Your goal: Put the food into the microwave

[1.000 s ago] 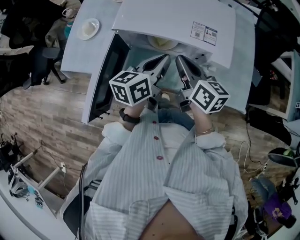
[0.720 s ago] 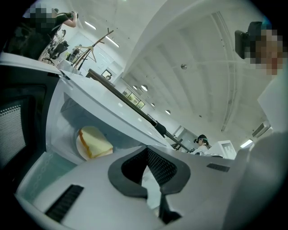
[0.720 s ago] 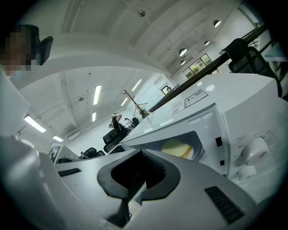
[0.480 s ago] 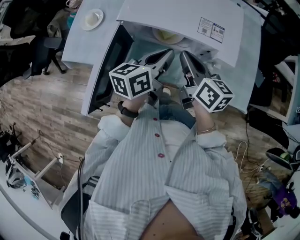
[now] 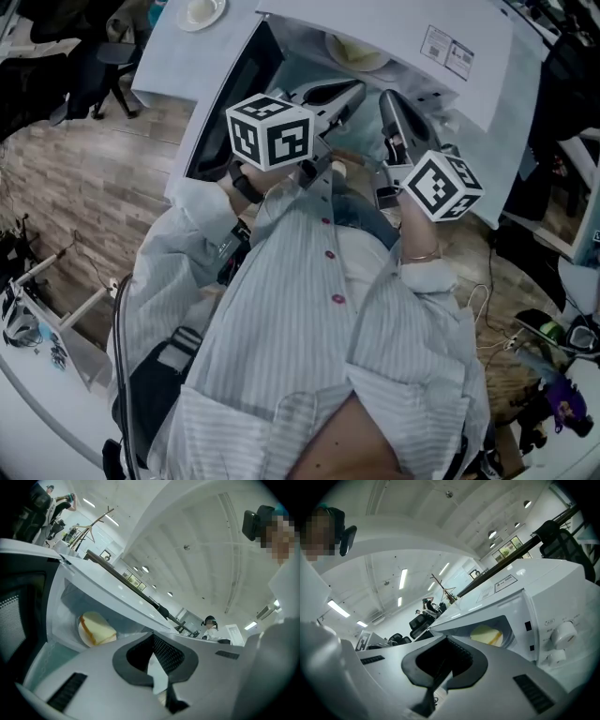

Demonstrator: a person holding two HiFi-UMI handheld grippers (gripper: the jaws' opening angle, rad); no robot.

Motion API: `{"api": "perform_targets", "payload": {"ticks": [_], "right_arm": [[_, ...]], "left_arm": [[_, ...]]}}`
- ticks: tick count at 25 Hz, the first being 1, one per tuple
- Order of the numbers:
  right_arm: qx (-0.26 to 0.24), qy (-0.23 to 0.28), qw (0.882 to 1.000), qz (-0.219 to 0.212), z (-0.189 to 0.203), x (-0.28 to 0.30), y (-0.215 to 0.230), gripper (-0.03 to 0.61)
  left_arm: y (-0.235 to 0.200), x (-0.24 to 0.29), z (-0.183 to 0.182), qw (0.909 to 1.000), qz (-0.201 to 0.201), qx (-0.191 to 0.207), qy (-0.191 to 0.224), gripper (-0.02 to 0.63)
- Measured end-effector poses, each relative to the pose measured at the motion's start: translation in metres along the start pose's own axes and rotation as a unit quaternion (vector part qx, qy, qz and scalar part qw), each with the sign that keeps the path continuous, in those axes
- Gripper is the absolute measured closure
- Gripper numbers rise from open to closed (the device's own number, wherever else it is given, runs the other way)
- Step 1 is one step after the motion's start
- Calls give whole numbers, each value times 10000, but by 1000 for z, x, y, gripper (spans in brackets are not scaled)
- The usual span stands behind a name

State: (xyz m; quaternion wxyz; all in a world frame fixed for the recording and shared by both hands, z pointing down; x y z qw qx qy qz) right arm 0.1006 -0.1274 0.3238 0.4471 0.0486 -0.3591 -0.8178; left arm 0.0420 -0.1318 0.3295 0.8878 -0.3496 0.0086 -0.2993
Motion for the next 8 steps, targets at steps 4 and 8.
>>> {"api": "perform_targets", "payload": {"ticks": [4,8], "right_arm": [[8,-22,10000,25,1,-4,2,546],[-54,9,10000,9,-3,-2,1,546]], "left_arm": [[-5,1,9,9996,56,-147,-222,604],[-9,3,12,9992,110,-195,-320,604]]}}
Point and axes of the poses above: the fingertips, and each gripper's own axes: x forward along the fingers, y to its right, z out of its underside, the point moved 1 cm from there along -x, backward along the fingers, and after that the axes turned 2 degrees about x, right-handed, at the moved point
